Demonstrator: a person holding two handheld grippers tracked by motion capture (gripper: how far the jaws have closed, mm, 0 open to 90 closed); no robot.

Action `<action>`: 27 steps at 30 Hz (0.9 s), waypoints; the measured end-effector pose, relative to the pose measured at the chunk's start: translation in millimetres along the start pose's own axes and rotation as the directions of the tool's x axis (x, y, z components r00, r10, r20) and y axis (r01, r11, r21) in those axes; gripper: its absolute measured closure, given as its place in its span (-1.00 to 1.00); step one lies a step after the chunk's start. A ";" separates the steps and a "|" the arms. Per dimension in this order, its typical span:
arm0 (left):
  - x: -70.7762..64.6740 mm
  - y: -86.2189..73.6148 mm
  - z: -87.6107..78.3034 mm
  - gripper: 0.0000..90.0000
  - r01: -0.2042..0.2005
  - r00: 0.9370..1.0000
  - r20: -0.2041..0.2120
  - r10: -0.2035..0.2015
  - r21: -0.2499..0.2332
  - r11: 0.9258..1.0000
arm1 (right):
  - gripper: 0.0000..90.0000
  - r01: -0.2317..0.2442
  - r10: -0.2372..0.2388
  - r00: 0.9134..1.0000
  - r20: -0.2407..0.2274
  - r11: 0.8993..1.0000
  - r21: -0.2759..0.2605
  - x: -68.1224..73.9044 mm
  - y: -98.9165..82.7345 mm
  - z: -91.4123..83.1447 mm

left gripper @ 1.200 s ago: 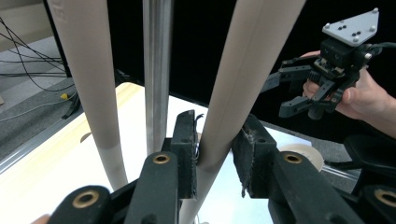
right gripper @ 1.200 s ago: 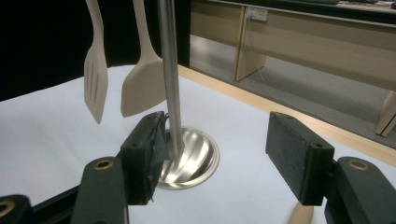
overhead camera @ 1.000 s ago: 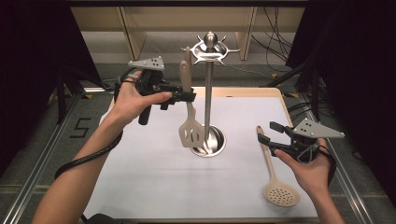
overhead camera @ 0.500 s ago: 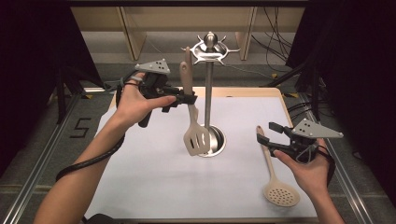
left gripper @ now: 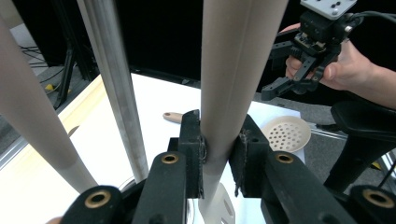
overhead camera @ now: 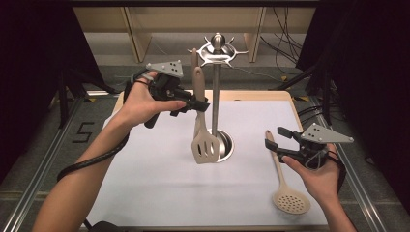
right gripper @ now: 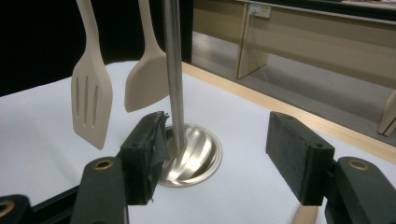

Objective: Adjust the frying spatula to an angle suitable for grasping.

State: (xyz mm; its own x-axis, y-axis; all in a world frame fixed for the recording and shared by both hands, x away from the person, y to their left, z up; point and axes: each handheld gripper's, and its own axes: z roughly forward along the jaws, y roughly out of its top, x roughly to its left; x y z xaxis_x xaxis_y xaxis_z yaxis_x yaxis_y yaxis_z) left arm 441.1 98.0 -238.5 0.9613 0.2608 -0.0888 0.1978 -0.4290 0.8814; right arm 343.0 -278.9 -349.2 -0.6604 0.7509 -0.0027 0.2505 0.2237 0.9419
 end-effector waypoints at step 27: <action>21.2 7.3 7.0 0.67 0.000 0.992 0.125 -0.004 0.031 1.000 | -0.14 0.026 -0.026 1.000 0.004 1.000 -0.015 -1.1 -1.6 3.0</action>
State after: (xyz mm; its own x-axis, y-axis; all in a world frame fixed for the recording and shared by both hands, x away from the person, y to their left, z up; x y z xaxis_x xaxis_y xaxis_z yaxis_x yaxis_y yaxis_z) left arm 464.3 94.3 -237.2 0.9770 0.1525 -0.1492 0.2035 -0.4555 0.8667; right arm 345.4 -278.3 -351.7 -0.6635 0.7477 -0.0283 0.2225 0.2333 0.9466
